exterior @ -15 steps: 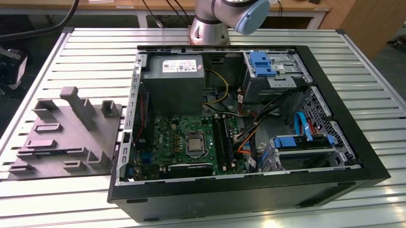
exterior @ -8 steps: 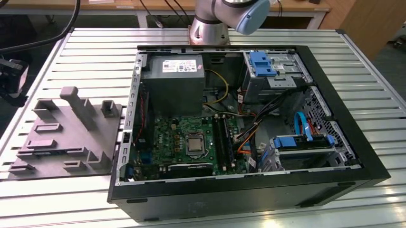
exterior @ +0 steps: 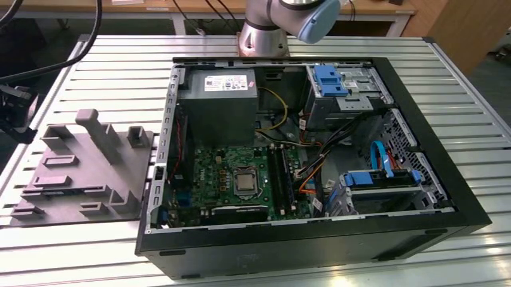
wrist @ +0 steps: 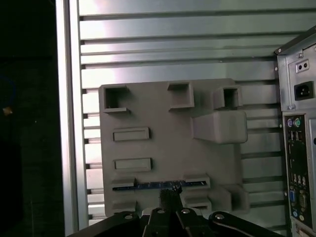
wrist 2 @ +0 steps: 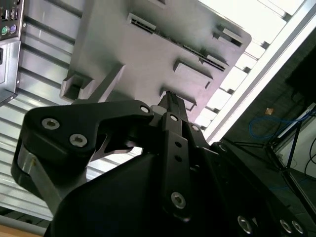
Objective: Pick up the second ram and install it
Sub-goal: 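Reach for the second ram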
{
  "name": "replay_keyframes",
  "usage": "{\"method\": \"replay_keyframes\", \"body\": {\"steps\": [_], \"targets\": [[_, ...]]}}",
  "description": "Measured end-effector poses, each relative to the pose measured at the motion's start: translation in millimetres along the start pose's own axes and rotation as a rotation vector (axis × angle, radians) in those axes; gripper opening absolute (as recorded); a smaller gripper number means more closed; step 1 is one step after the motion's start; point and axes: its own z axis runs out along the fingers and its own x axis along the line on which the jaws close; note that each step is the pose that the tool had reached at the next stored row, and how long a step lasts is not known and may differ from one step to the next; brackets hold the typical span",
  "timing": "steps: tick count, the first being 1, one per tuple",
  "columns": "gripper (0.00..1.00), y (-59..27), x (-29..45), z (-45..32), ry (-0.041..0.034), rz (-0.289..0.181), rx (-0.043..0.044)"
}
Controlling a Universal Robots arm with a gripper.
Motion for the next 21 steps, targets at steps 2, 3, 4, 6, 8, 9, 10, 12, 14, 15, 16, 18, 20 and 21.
{"method": "replay_keyframes", "body": {"steps": [2, 3, 4, 6, 8, 9, 10, 12, 14, 15, 16, 18, 20, 21], "targets": [[0.10, -1.0, 0.1, 2.8, 0.0005, 0.000, 0.0001], [0.10, -1.5, 0.1, 4.3, 0.0007, 0.000, 0.0001], [0.10, -1.8, 0.1, 5.7, 0.0007, 0.000, 0.0001], [0.10, -2.5, 0.2, 8.6, 0.0008, 0.000, 0.0001], [0.10, -2.8, 0.3, 11.4, 0.0008, 0.000, 0.0001], [0.10, -3.0, 0.3, 12.9, 0.0008, 0.000, 0.0001], [0.10, -3.2, 0.3, 14.3, 0.0008, 0.000, 0.0001], [0.10, -3.6, 0.4, 16.8, 0.0008, 0.000, 0.0000], [0.10, -3.9, 0.4, 19.0, 0.0008, 0.000, 0.0001], [0.10, -4.0, 0.4, 19.9, 0.0008, 0.000, 0.0001], [0.10, -4.1, 0.5, 20.7, 0.0008, 0.000, 0.0000], [0.10, -4.1, 0.5, 21.3, 0.0010, 0.000, 0.0003], [0.10, -4.1, 0.5, 21.4, 0.0010, 0.000, 0.0003], [0.10, -4.1, 0.5, 21.7, 0.0008, 0.000, 0.0001]]}}
